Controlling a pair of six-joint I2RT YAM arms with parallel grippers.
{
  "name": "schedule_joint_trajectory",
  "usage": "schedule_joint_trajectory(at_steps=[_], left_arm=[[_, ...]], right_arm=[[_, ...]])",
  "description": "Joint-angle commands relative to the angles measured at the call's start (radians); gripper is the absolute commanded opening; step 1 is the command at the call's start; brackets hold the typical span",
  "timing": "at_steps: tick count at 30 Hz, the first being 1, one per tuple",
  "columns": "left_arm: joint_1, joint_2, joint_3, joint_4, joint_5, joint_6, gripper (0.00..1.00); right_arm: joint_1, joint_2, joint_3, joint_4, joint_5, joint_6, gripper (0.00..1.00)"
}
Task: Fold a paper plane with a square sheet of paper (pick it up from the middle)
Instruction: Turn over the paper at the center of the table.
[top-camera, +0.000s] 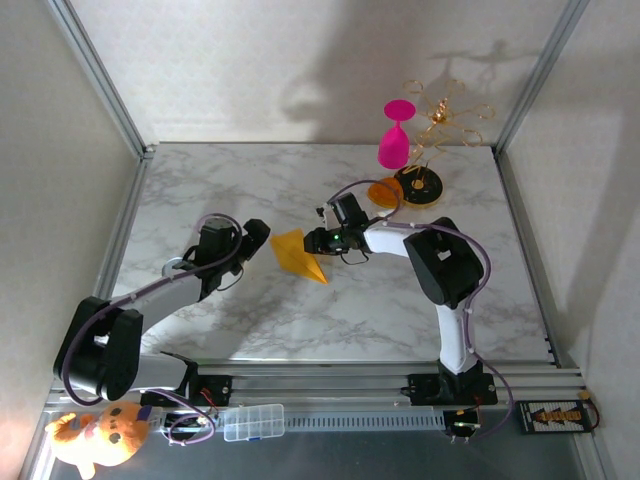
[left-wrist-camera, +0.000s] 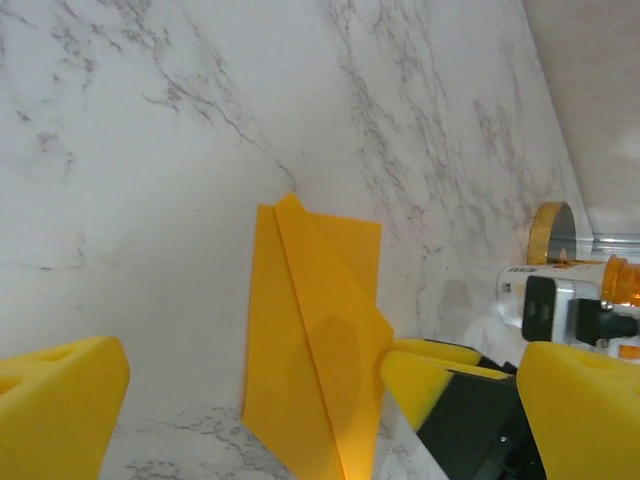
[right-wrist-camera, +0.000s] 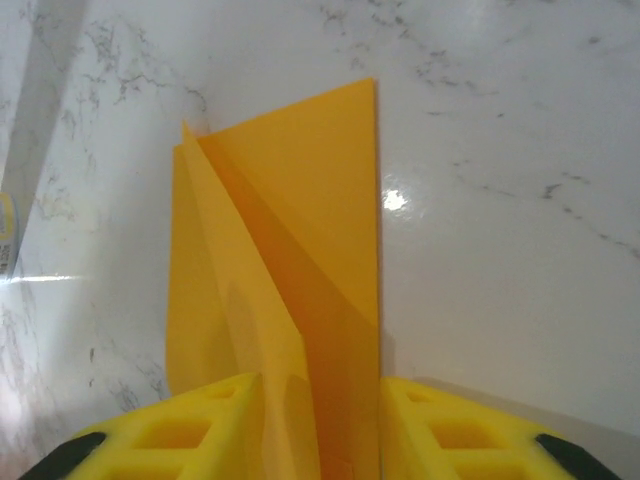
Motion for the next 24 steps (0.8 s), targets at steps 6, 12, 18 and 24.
schedule_joint_trajectory(at_steps=[6, 12, 18, 24], left_arm=[[0.01, -0.015, -0.012, 0.054, 0.015, -0.01, 1.0], [0.009, -0.02, -0.015, 0.05, 0.026, -0.003, 1.0], [0.008, -0.06, -0.056, 0.165, 0.122, -0.006, 0.99], [-0.016, -0.087, -0.123, 0.379, 0.235, -0.038, 1.0]], right_arm=[[-0.001, 0.036, 0.038, 0.027, -0.087, -0.008, 0.25], [-0.002, 0.029, 0.033, 0.043, -0.092, -0.003, 0.1], [-0.011, -0.066, -0.021, 0.157, -0.107, 0.06, 0.04], [-0.037, -0.189, -0.101, 0.323, -0.157, 0.2, 0.02]])
